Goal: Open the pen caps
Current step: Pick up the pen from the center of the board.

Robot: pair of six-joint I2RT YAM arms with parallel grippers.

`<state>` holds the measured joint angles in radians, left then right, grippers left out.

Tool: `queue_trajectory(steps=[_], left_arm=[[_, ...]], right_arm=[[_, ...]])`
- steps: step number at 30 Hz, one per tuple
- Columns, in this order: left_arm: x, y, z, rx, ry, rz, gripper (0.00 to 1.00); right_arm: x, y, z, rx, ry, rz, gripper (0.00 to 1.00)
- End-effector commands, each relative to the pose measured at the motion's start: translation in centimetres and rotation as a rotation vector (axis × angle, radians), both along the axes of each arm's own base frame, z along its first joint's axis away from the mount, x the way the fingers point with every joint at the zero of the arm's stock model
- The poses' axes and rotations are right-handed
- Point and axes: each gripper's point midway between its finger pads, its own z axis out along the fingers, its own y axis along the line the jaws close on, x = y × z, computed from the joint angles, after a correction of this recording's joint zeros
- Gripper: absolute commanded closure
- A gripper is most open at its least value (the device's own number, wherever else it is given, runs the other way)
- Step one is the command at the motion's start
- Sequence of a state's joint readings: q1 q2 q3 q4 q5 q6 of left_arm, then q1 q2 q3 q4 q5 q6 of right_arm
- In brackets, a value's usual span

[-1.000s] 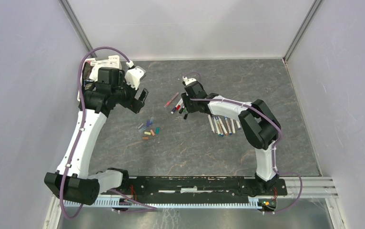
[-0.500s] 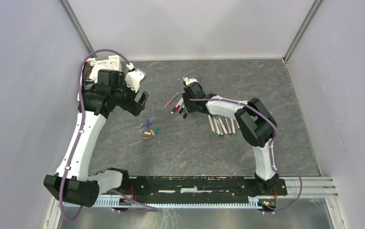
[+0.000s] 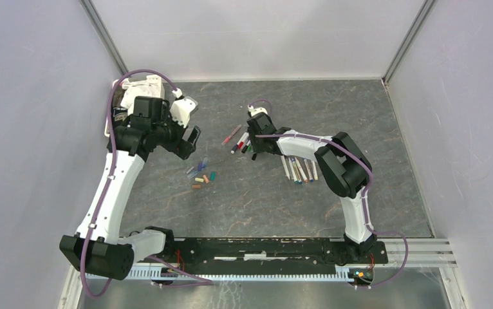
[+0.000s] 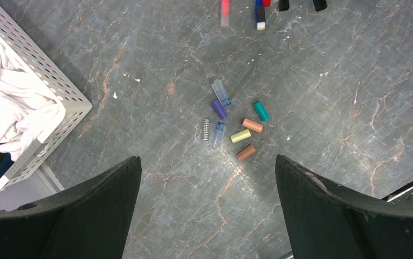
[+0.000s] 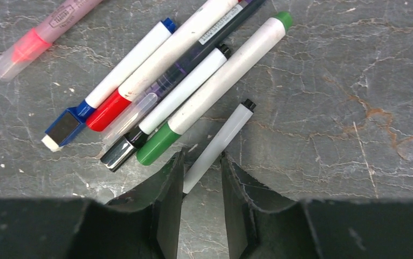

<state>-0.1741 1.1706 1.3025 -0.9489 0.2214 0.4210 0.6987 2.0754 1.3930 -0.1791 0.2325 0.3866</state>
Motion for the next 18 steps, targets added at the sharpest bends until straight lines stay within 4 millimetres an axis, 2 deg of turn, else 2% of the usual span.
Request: queue_trajectory(steps=[1, 6, 9, 12, 18], left_arm=[[-0.7, -0.6, 0.9, -0.042, -0.014, -0.025, 0.02], [-1.0, -1.1, 1.2, -0.066, -0.013, -0.039, 0.0], [-1.1, -1.3, 1.3, -0.076, -0.006, -0.046, 0.0], [-1.0, -1.2, 1.5, -0.069, -0.011, -0.047, 0.0], [-1.1, -2.1, 1.9, -0.108, 0.0, -0.076, 0.0]], right_arm=[[0.2, -1.7, 0.5, -0.079, -0.02, -0.029, 0.66], [-0.3, -2.8, -0.2, -0.071, 0.004, -0.045, 0.75], [-0.5, -2.9, 0.3, -0.046, 0.005, -0.055, 0.86], [-0.7, -3.4, 1.9, 0.003, -0.022, -0.079, 0.91], [-1.9, -4.4, 6.7, 0.161, -0.111, -0.133, 0.98]])
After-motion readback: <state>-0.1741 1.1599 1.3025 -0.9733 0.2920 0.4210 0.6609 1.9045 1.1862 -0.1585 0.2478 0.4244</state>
